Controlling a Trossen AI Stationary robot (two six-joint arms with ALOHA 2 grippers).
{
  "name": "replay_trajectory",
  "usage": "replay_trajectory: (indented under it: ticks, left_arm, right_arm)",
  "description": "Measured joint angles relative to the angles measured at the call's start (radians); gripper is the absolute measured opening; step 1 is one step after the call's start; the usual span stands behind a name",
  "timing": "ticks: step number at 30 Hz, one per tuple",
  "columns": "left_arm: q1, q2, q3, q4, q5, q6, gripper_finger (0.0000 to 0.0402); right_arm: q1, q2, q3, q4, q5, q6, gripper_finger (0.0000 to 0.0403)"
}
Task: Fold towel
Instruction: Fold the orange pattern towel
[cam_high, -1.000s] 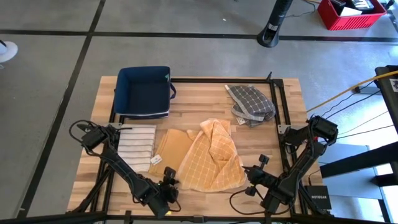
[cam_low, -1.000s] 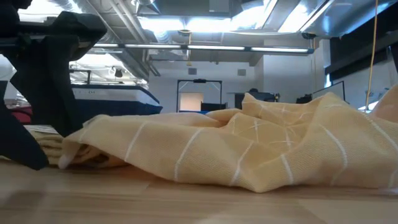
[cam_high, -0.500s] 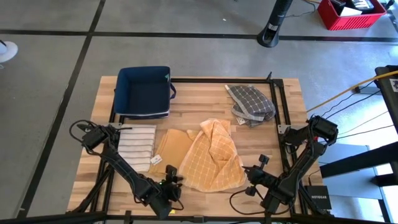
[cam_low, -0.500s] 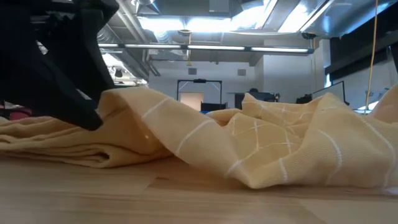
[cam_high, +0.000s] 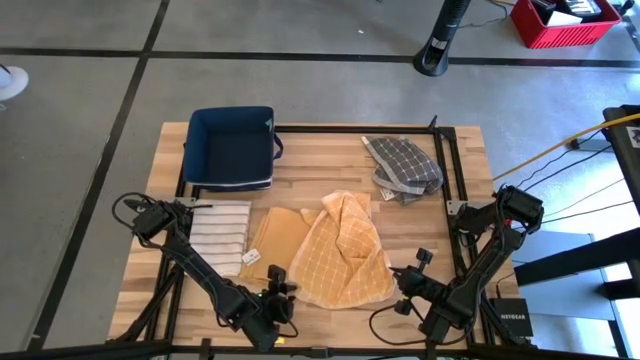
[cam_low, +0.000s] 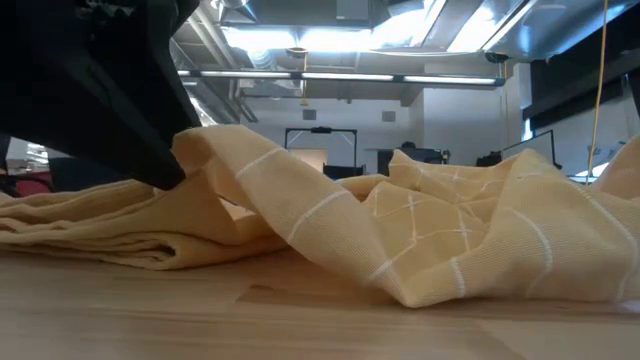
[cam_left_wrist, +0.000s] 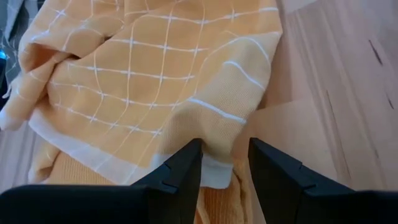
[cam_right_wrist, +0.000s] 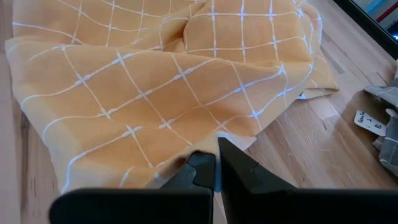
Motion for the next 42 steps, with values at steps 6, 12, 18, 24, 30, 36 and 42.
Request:
replay_trajectory:
  ticks: [6, 12, 18, 24, 30, 36, 42]
  left_arm:
    - [-0.001, 0.000, 0.000, 0.001, 0.000, -0.006, 0.0125]
    - [0.000, 0.000, 0.000, -0.001, -0.006, -0.017, 0.0125]
    - [0.000, 0.000, 0.000, -0.006, -0.020, -0.023, 0.0123]
    - [0.000, 0.000, 0.000, -0.005, -0.038, -0.027, 0.0072]
    - [-0.002, 0.000, 0.000, -0.003, -0.038, -0.019, 0.0010]
    - [-0.002, 0.000, 0.000, -0.003, -0.033, -0.017, 0.0006]
    - [-0.002, 0.000, 0.019, -0.013, -0.031, -0.017, 0.0004]
  right_arm:
    - [0.000, 0.000, 0.000, 0.000, 0.000, -0.001, 0.0012]
    - [0.000, 0.000, 0.000, -0.001, 0.000, -0.004, 0.0012]
    - [0.000, 0.000, 0.000, 0.000, 0.000, -0.014, 0.0012]
    - [0.000, 0.000, 0.000, 0.000, 0.000, -0.014, 0.0012]
    - [0.000, 0.000, 0.000, 0.000, 0.000, -0.014, 0.0012]
    - [0.000, 0.000, 0.000, 0.000, 0.000, -0.014, 0.0012]
    - [0.004, 0.000, 0.000, 0.000, 0.000, -0.014, 0.0012]
